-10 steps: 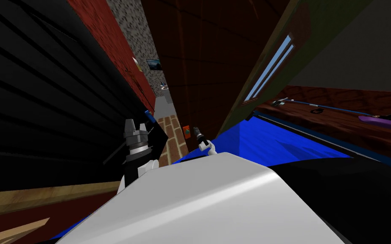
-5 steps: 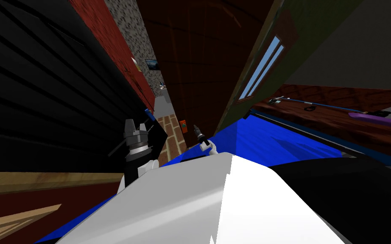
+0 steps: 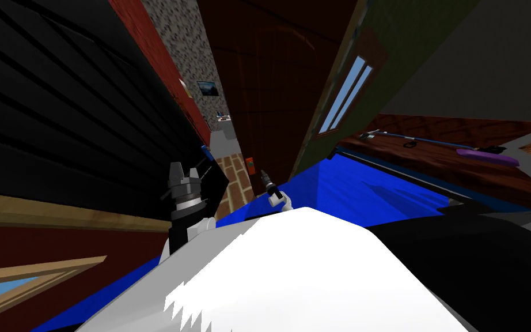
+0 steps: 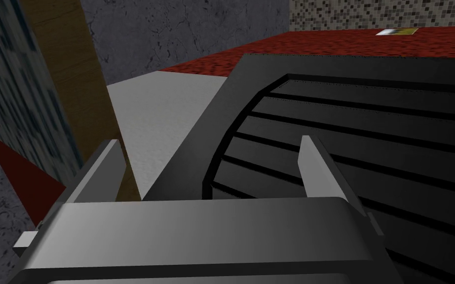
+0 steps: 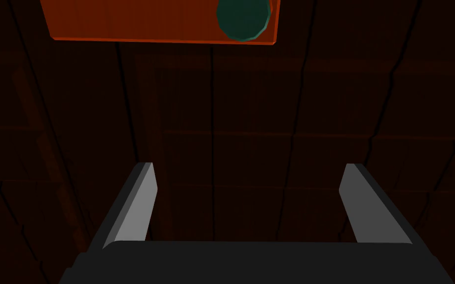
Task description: Push the door open
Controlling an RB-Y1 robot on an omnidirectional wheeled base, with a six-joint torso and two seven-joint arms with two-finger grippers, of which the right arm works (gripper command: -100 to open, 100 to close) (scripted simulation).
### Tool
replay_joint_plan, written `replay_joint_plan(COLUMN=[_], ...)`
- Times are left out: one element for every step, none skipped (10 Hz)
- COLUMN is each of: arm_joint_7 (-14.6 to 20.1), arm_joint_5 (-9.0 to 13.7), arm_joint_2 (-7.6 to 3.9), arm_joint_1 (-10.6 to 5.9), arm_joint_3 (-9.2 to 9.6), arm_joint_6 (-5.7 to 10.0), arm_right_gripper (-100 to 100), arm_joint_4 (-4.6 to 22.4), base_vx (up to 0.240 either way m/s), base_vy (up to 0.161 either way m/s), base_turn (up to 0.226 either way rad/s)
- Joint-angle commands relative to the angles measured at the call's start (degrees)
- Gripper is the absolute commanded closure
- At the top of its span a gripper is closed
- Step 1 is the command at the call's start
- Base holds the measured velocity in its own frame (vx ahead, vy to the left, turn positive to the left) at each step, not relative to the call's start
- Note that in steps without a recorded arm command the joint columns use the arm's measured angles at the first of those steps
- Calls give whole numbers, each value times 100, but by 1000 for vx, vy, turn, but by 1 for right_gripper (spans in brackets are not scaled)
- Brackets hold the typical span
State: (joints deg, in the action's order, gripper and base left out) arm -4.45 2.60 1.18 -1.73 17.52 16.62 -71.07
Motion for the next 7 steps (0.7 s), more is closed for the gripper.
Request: replay_joint_plan(arm_joint_7=[-14,-2,-78,-95,-157,-259,-314], arm_joint_5=[-3,-1,67,82,139,230,280], arm_joint_2=[148,75,-100,-134,-238,-354,-399], arm_joint_1=[22,49,63,65,72,82,88], arm_joint_3=[19,24,-72,-95,-179,-315,-388], arm_joint_6=[-22,-19,-14,-12,-3,10,18], arm_right_gripper=[-100,-100,-100,-100,-100,-100,-100], arm_joint_4=[-40,-67,-84,-86,-93,-105,-111], base_vx=[-167,-66,41,83,140,189,174], base_vy=[132,64,-67,-119,-158,-146,-104], base_turn=[5,-8,134,110,126,257,195])
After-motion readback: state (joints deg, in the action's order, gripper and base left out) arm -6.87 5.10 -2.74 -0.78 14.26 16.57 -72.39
